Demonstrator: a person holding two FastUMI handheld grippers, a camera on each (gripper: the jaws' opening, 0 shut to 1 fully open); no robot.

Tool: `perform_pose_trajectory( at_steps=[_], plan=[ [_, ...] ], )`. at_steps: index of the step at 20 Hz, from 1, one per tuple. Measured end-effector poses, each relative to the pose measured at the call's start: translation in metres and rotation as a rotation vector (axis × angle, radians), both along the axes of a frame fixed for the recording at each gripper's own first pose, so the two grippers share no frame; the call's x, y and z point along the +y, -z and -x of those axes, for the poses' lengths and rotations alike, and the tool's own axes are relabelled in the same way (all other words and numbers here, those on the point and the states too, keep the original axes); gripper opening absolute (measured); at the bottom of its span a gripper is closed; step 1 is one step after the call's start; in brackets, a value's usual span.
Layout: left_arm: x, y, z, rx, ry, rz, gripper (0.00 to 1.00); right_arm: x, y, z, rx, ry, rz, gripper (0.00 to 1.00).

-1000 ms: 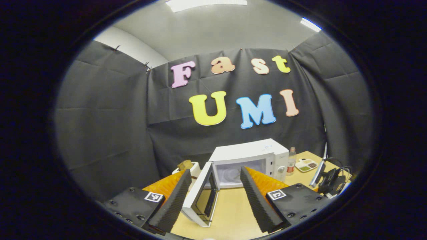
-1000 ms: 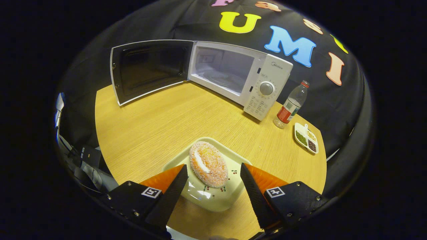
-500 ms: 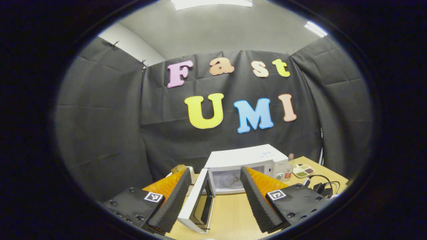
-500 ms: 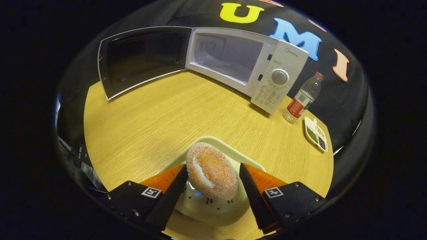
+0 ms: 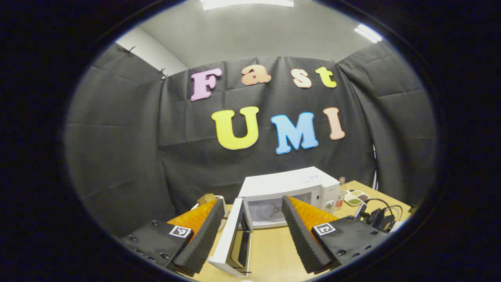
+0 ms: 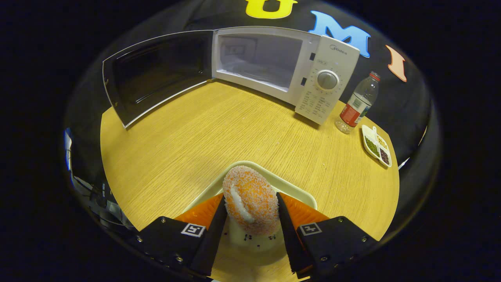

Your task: Open the microwave oven with the left hand, put the food in, and close the microwave oven.

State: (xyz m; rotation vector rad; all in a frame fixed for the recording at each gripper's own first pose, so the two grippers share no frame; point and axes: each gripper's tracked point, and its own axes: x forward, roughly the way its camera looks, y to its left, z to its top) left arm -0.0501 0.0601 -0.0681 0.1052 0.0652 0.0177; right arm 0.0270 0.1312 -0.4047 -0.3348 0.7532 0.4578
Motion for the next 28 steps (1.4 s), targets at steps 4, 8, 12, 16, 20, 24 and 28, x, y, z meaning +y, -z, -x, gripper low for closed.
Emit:
perform_pose_trajectory(
  at_steps=[4,8,12,16,20,24,28],
  plan=[
    [0.008,0.001,-0.006,-0.002,0.016,0.005,0.94,0.034,-0.037,-0.011,0.024,0.056,-0.184,0.72],
    [0.021,0.009,-0.013,0.008,0.022,-0.019,1.00,0.091,-0.084,-0.050,0.051,0.167,-0.476,0.71],
    [0.036,0.023,-0.024,0.032,0.027,-0.029,1.00,0.131,-0.115,-0.118,0.032,0.316,-0.691,0.72],
    [0.055,0.034,-0.035,0.055,0.019,-0.039,0.98,0.158,-0.138,-0.183,-0.017,0.450,-0.863,0.71],
    [0.068,0.046,-0.046,0.066,0.023,-0.041,0.96,0.178,-0.146,-0.227,-0.076,0.556,-0.939,0.72],
    [0.079,0.065,-0.058,0.067,0.024,-0.055,1.00,0.186,-0.143,-0.259,-0.153,0.647,-0.934,0.71],
    [0.081,0.077,-0.071,0.078,0.045,-0.082,1.00,0.189,-0.132,-0.286,-0.197,0.725,-0.944,0.72]
  ],
)
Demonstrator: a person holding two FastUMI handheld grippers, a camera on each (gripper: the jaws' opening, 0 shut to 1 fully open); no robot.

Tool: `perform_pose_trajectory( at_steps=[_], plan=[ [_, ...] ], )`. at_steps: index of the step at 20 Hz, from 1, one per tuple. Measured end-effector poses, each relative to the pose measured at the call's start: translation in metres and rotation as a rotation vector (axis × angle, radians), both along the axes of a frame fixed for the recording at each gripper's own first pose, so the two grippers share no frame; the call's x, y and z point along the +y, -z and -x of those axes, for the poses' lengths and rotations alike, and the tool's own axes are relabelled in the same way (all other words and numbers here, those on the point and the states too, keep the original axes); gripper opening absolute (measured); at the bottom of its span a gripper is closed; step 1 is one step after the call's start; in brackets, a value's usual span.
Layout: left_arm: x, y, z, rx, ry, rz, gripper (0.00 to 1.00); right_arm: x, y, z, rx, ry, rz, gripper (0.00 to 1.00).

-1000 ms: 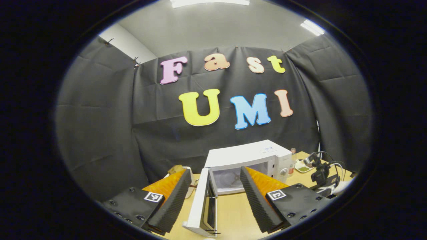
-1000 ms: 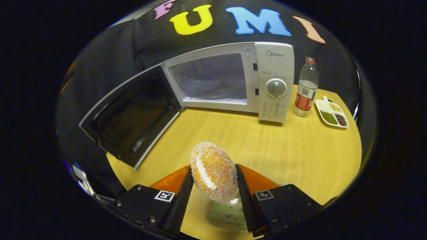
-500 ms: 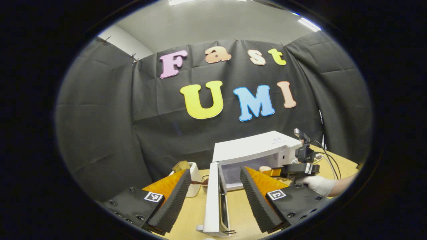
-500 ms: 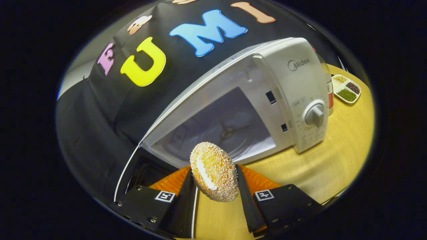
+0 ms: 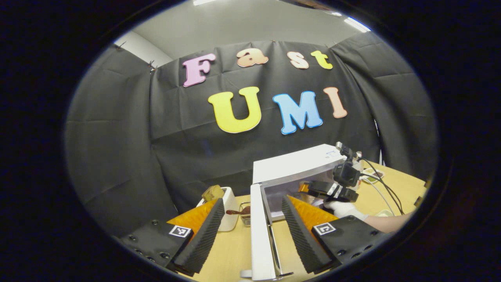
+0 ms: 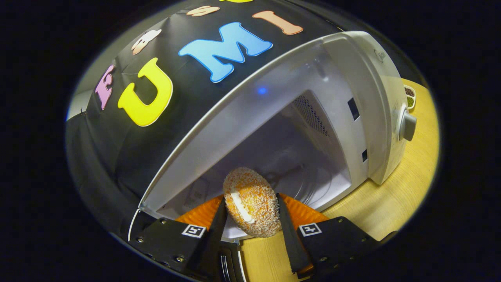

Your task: Open the microwave oven with the left hand, put the food in, and close the microwave oven.

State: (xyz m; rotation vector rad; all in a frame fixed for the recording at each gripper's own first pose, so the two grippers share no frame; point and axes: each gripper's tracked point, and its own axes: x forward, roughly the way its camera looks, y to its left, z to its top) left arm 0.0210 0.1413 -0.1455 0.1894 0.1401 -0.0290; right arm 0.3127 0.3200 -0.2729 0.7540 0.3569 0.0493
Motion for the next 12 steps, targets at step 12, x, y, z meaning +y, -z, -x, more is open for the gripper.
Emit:
perform_pose_trajectory(
  at_steps=[12],
  plan=[
    [0.006,0.024,-0.011,0.027,0.016,0.029,0.94,-0.006,0.025,-0.007,0.019,0.089,0.078,0.86]
  ],
)
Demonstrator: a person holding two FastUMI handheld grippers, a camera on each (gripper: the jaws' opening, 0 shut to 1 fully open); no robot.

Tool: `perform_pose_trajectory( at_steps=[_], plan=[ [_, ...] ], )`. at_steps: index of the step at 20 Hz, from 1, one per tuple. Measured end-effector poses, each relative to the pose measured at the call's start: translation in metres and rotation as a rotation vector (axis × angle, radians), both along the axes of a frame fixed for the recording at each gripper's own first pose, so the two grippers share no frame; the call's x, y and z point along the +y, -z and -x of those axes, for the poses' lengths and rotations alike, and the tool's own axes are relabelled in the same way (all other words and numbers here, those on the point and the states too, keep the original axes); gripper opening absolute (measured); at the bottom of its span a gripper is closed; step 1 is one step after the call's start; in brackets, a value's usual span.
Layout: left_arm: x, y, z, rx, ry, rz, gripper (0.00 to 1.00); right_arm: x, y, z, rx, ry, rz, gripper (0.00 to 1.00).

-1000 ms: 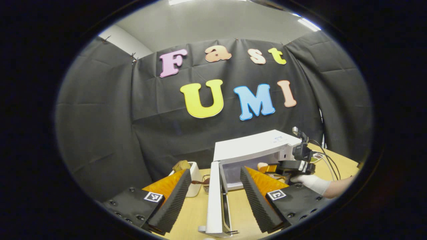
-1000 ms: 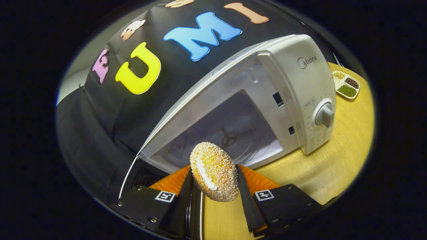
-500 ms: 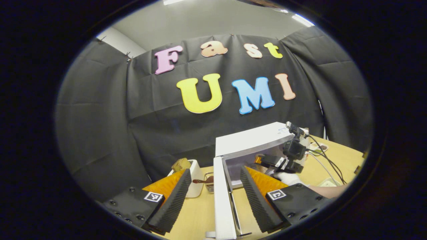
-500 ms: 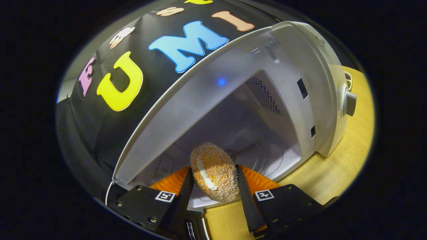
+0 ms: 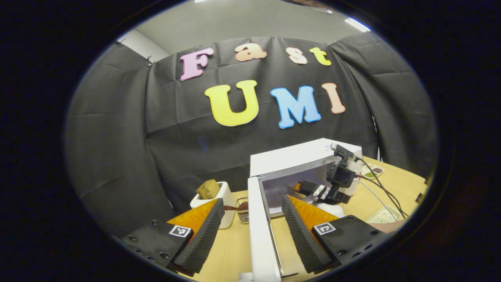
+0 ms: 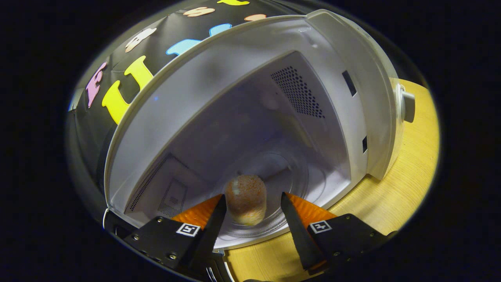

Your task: Open the microwave oven with the left hand, put the food in, and close the microwave oven.

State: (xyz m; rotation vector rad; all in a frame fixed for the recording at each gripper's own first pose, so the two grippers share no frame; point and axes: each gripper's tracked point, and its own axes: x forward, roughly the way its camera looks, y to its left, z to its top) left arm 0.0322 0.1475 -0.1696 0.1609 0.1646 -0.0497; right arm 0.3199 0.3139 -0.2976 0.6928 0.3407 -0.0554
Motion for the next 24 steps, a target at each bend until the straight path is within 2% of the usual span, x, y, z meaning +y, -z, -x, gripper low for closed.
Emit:
perform_pose_trajectory(
  at_steps=[1,3,8,11,12,15,18,21,22,24],
  plan=[
    [0.001,-0.001,-0.001,-0.004,-0.002,0.001,0.94,-0.002,-0.006,0.004,-0.010,-0.008,0.015,0.98],
    [0.002,-0.008,-0.001,-0.018,-0.009,-0.011,0.94,-0.006,-0.014,0.018,-0.008,-0.033,0.024,0.98],
    [0.010,-0.022,0.004,-0.048,-0.037,0.000,1.00,-0.031,-0.067,0.067,-0.088,-0.100,0.142,0.98],
    [0.019,-0.027,0.011,-0.069,-0.063,-0.017,0.97,-0.054,-0.100,0.097,-0.137,-0.139,0.206,0.98],
    [0.023,-0.026,0.015,-0.063,-0.079,-0.020,1.00,-0.068,-0.108,0.108,-0.148,-0.138,0.241,0.98],
    [0.021,-0.032,0.029,-0.071,-0.090,-0.016,1.00,-0.114,-0.138,0.134,-0.203,-0.109,0.335,0.98],
    [0.027,-0.035,0.041,-0.082,-0.103,-0.070,0.98,-0.144,-0.151,0.158,-0.212,-0.117,0.424,0.98],
    [0.030,-0.034,0.050,-0.070,-0.115,-0.033,0.94,-0.166,-0.162,0.187,-0.229,-0.126,0.492,0.98],
    [0.032,-0.036,0.052,-0.069,-0.121,-0.027,1.00,-0.174,-0.169,0.194,-0.239,-0.121,0.519,0.98],
    [0.040,-0.036,0.055,-0.075,-0.132,-0.030,0.97,-0.184,-0.179,0.210,-0.260,-0.119,0.562,0.98]
  ],
)
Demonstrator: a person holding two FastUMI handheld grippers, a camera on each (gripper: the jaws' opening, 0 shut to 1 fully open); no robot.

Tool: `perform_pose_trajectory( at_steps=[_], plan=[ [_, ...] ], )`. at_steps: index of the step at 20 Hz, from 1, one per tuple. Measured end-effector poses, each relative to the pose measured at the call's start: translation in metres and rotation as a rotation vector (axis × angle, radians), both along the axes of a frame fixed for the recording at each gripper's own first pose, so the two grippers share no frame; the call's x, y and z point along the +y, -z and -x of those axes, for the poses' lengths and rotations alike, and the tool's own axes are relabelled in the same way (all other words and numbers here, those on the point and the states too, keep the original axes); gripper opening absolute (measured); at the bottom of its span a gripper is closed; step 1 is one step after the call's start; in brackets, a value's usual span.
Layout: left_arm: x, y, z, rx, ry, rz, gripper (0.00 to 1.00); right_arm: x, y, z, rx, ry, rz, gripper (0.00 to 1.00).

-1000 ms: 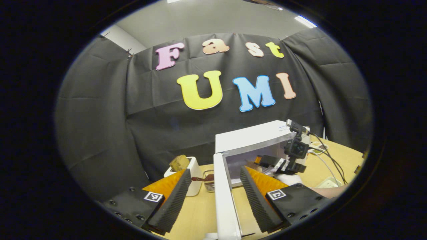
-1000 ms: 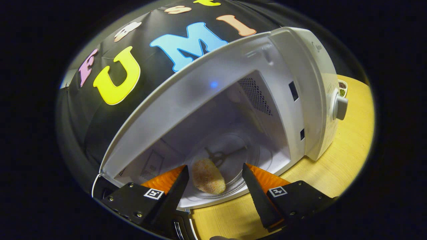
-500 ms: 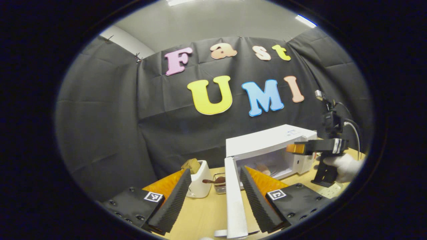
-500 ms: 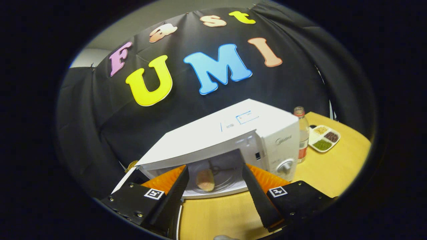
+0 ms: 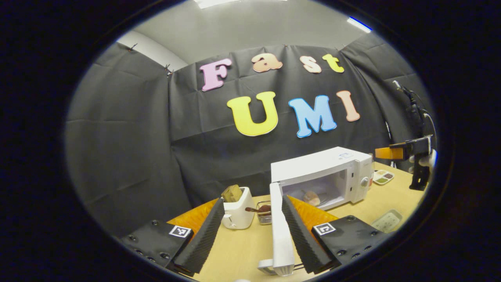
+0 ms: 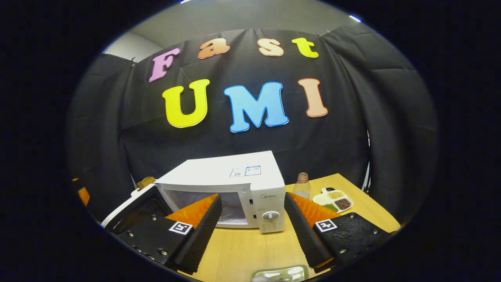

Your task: Open the microwave oven with the left hand, put the food in, and close the microwave oven.

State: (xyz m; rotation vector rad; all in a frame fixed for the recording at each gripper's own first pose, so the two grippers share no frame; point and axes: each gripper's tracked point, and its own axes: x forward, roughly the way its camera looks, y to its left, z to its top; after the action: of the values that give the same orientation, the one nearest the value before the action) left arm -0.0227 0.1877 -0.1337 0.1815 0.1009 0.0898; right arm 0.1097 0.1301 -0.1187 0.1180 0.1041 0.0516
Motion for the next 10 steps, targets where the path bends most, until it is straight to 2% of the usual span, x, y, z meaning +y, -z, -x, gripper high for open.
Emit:
perform_pose_trajectory(
  at_steps=[1,4,5,6,10],
  plan=[
    [0.004,0.001,0.002,0.000,-0.002,-0.001,1.00,-0.003,-0.004,0.008,-0.011,-0.002,0.021,0.98],
    [0.034,0.015,0.003,0.023,-0.047,-0.009,1.00,-0.012,-0.014,0.027,-0.026,0.000,0.053,0.98],
    [0.046,0.022,0.005,0.029,-0.068,-0.010,1.00,-0.015,-0.015,0.031,-0.023,-0.001,0.060,0.93],
    [0.059,0.029,0.008,0.035,-0.091,-0.015,1.00,-0.017,-0.016,0.036,-0.017,-0.004,0.064,0.98],
    [0.102,0.081,0.028,0.108,-0.194,-0.017,0.98,-0.025,-0.024,0.041,0.006,-0.018,0.063,0.98]
  ],
)
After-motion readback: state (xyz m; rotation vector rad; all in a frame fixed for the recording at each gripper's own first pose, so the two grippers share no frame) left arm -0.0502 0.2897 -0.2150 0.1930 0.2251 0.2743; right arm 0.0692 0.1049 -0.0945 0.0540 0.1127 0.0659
